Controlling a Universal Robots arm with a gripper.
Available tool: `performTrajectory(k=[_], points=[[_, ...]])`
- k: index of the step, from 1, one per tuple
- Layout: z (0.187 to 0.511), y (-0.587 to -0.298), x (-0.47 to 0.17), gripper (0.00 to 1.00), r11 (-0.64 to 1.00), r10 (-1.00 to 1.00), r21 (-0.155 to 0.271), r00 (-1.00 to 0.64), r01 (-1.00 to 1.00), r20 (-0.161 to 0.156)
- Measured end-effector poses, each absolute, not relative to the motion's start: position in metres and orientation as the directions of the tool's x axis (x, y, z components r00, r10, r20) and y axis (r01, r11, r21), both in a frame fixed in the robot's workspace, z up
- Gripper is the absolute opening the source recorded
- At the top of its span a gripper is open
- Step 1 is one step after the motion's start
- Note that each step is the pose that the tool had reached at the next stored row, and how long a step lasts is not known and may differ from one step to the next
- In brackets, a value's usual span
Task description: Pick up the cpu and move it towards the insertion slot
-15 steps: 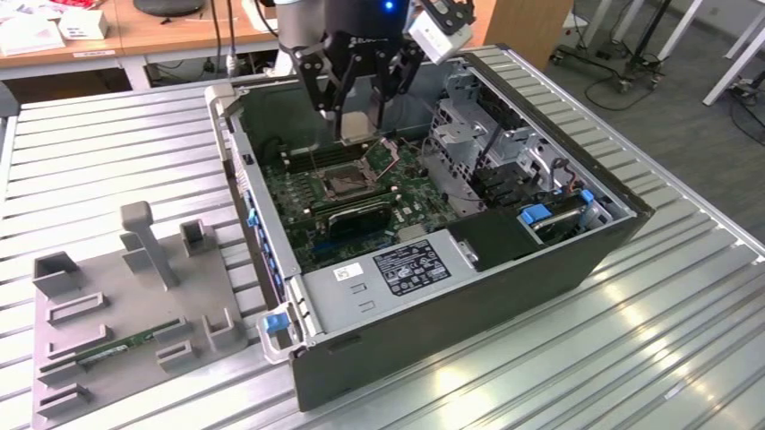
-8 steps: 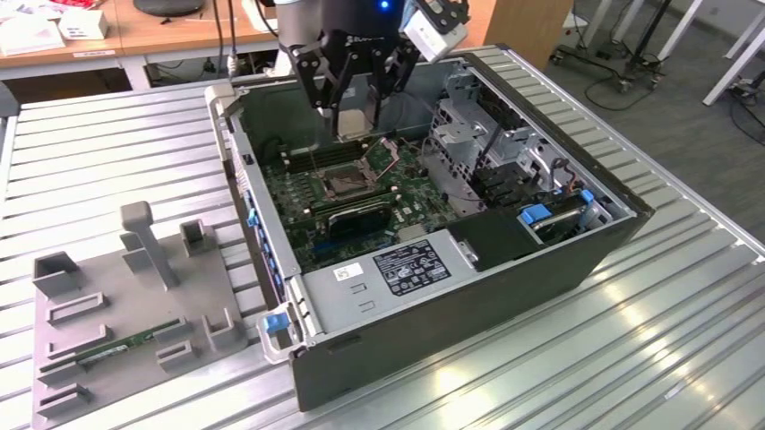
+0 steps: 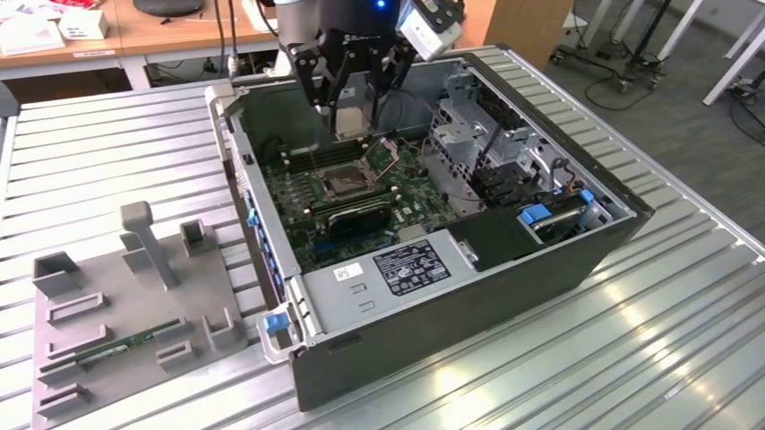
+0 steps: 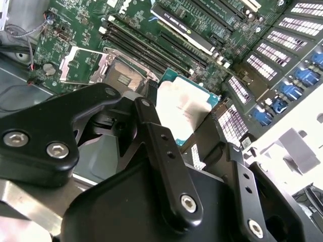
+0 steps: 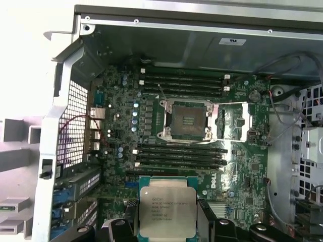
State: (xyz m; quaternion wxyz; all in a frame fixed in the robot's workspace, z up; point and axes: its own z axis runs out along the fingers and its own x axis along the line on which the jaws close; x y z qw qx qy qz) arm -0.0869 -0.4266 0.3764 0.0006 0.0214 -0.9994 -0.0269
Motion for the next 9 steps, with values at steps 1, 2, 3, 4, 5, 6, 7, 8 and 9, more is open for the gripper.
performTrajectory(k=[1, 2, 3, 4, 5, 6, 7, 8, 9], points=[[0.3762, -0.4257, -0.0869, 0.55, 0.998, -0.043, 0.054, -0.999, -0.043, 0.0], [0.3759, -0.4247, -0.0869, 0.55, 0.998, -0.043, 0.054, -0.999, -0.043, 0.0], [0.3757, -0.4238, -0.0869, 0.55, 0.998, -0.043, 0.054, -0.999, -0.043, 0.0], [0.3755, -0.4228, -0.0869, 0.55, 0.998, -0.043, 0.054, -0.999, -0.043, 0.0], [0.3752, -0.4217, -0.0869, 0.55, 0.998, -0.043, 0.055, -0.999, -0.043, 0.0], [0.375, -0.4205, -0.0869, 0.55, 0.998, -0.043, 0.055, -0.999, -0.043, 0.0], [0.3747, -0.4193, -0.0869, 0.55, 0.998, -0.043, 0.055, -0.999, -0.043, 0.0], [0.3745, -0.4182, -0.0869, 0.55, 0.998, -0.043, 0.055, -0.999, -0.043, 0.0], [0.3742, -0.417, -0.0869, 0.55, 0.998, -0.043, 0.056, -0.999, -0.043, 0.0]])
